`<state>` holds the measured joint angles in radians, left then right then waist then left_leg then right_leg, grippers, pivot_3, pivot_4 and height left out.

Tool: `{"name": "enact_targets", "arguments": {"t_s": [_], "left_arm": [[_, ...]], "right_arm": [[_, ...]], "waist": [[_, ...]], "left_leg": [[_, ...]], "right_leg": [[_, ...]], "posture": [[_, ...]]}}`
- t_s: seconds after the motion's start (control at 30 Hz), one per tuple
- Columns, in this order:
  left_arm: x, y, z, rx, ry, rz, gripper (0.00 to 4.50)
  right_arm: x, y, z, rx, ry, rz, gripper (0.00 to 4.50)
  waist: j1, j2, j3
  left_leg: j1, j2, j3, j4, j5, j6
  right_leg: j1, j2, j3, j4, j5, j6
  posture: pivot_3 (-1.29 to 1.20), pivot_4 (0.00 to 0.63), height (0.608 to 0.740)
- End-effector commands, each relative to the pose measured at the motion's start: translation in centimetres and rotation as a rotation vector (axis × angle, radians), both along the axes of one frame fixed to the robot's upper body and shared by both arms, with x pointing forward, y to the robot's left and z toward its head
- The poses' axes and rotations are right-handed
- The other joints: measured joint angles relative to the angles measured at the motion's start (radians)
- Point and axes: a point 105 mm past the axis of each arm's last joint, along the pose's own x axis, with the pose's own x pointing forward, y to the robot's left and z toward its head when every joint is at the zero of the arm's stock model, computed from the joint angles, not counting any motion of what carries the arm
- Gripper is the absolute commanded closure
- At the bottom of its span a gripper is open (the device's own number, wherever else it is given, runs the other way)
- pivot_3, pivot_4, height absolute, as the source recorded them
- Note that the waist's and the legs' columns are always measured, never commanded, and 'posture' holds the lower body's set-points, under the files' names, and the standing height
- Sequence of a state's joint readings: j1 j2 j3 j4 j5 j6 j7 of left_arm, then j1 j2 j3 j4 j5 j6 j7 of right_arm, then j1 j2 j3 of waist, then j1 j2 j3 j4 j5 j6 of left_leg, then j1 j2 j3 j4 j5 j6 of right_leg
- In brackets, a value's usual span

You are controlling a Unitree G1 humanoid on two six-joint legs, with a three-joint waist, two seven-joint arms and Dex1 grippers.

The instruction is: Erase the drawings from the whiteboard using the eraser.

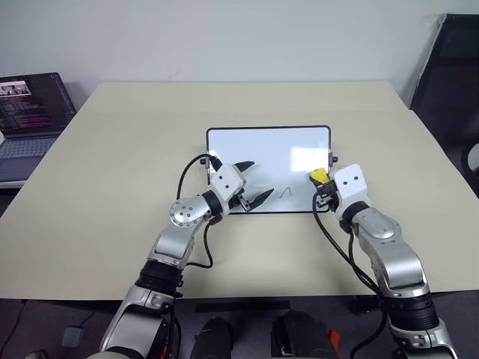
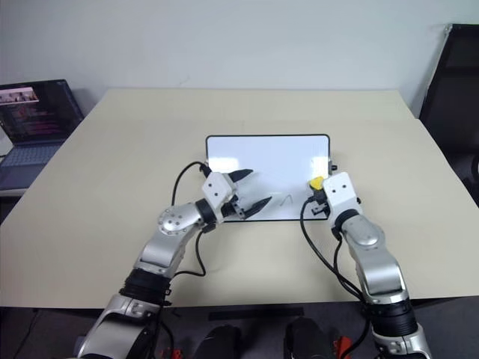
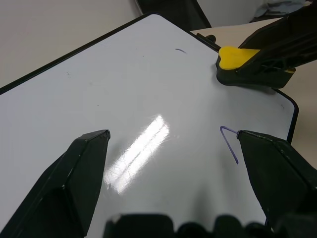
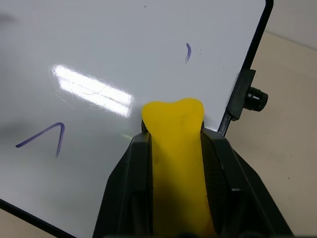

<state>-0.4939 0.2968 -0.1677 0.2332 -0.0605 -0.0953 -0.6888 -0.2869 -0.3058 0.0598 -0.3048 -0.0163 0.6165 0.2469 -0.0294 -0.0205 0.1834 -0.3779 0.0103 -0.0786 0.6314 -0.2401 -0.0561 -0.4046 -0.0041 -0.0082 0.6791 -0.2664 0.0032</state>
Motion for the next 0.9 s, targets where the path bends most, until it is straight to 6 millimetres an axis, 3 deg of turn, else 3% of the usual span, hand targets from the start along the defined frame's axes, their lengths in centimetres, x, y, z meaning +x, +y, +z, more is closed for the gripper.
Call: {"name": "enact_targets", "arguments": {"t_s": [0.03, 0.23, 0.4, 0.63, 0.9], "left_arm": [[-0.1, -0.3, 1.5, -0.015, -0.057, -0.018, 0.00], [-0.2, -0.6, 1.5, -0.019, -0.059, -0.029, 0.00], [-0.2, -0.6, 1.6, -0.020, -0.063, -0.028, 0.00], [-0.3, -0.2, 1.6, -0.019, -0.067, -0.012, 0.00], [-0.5, 0.0, 1.5, -0.017, -0.065, -0.002, 0.00]], "right_arm": [[0.6, -0.2, 0.6, 0.026, -0.023, -0.019, 3.48], [2.9, 0.7, 4.5, 0.049, -0.184, -0.020, 3.48], [4.5, 0.7, 5.1, 0.047, -0.198, -0.044, 3.48], [4.9, 0.3, 3.3, 0.014, -0.098, -0.050, 3.48], [1.8, 0.7, 0.6, 0.002, -0.002, -0.005, 3.48]], "waist": [[-0.002, 0.000, 0.000], [-0.004, 0.000, 0.001], [-0.003, 0.000, 0.001], [0.000, 0.000, 0.001], [-0.002, 0.000, 0.000]], "left_leg": [[0.000, 0.000, 0.000, 0.000, 0.000, 0.000], [0.000, 0.000, 0.002, 0.000, 0.001, 0.001], [-0.002, 0.000, 0.001, -0.002, 0.001, 0.001], [-0.002, 0.000, 0.001, -0.001, 0.001, 0.001], [-0.001, 0.000, 0.001, -0.001, 0.001, 0.001]], "right_leg": [[0.000, 0.000, 0.000, 0.000, 0.000, 0.000], [-0.001, 0.001, 0.000, 0.000, 0.001, 0.000], [-0.002, 0.001, 0.001, -0.003, 0.001, -0.001], [-0.002, 0.000, 0.001, -0.001, 0.001, -0.001], [-0.001, 0.000, 0.001, -0.001, 0.001, -0.001]], "posture": [[0.00, 0.150, 0.740], [0.00, 0.150, 0.740], [0.00, 0.150, 0.740], [0.00, 0.150, 0.740], [0.00, 0.150, 0.740]]}}
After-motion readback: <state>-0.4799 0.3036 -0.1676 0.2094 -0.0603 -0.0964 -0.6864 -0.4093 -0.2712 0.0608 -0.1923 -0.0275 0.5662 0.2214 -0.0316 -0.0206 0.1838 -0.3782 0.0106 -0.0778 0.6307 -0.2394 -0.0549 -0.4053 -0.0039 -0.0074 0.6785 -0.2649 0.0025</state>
